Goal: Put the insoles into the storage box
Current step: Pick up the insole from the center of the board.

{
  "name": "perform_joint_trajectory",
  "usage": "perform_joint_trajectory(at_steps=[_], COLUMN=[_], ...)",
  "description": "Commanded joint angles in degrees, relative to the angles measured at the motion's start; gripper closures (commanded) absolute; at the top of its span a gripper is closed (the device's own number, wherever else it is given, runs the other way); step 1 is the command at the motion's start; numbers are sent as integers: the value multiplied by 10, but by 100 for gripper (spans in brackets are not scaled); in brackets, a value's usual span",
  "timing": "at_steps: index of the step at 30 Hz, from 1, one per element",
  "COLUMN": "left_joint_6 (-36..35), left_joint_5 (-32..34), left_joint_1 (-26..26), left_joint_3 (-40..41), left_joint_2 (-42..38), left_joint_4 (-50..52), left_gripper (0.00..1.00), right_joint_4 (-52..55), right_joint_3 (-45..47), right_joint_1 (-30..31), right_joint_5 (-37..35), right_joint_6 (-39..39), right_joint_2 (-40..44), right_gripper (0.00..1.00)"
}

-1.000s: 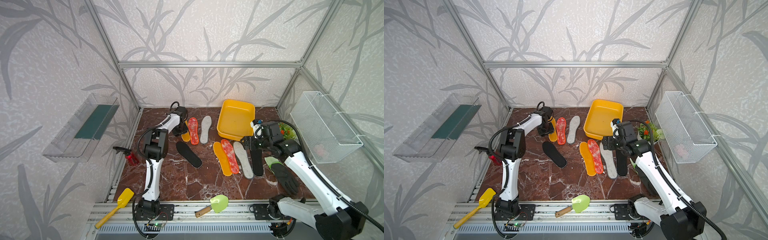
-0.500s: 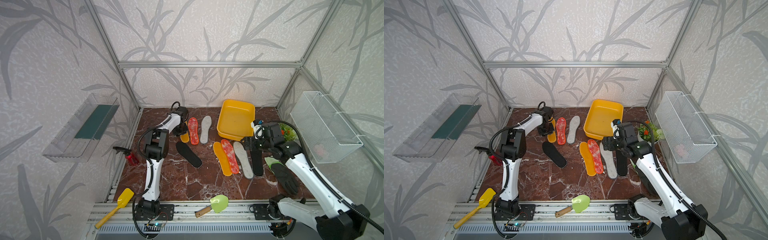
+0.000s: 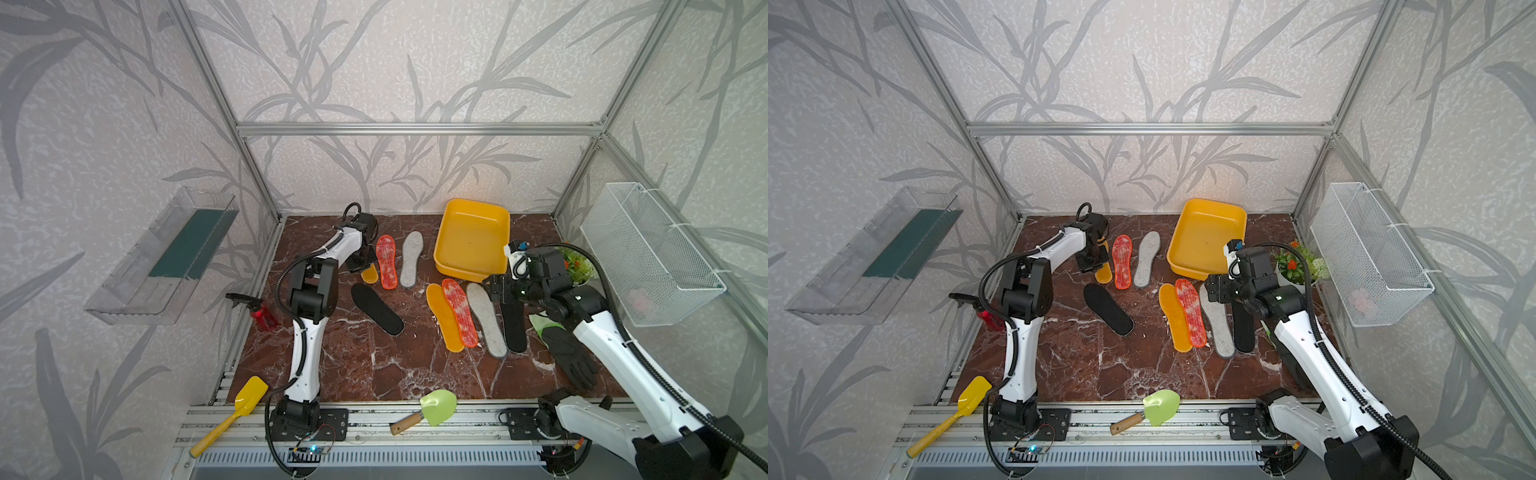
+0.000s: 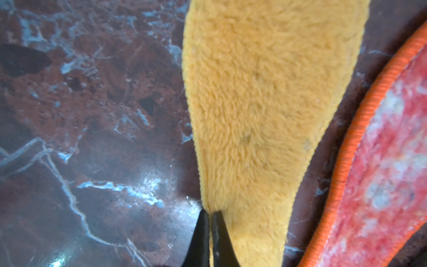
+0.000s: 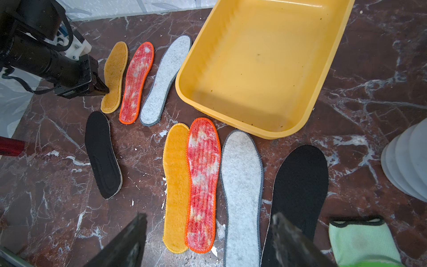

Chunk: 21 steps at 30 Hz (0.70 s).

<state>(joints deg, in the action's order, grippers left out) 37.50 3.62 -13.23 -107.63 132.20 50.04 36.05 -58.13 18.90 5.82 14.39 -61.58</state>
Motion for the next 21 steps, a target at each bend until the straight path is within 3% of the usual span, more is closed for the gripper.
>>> perform_joint_trajectory(at_steps=[1,11,15,21], left_joint_6=[-4,-39,-47,-62], left_joint_5=[5,14,22,30], left_joint_1=[1,3,2,0], left_joint_3=[20,3,6,50], left_joint_2=[19,-57,-105,-187], left_joint_4=[5,-14,-24,-58], left_gripper=[100,100,100,100], right_joint_4=[5,8,3,2], right_joint_3=[-22,-33,-34,-52], right_joint_1=[4,4,5,10], right_joint_5=[15,62,119,163], right_joint_6=[10,32,34,54], right_joint_2=[-13,-15,-16,-28], right_gripper=[16,16,15,14])
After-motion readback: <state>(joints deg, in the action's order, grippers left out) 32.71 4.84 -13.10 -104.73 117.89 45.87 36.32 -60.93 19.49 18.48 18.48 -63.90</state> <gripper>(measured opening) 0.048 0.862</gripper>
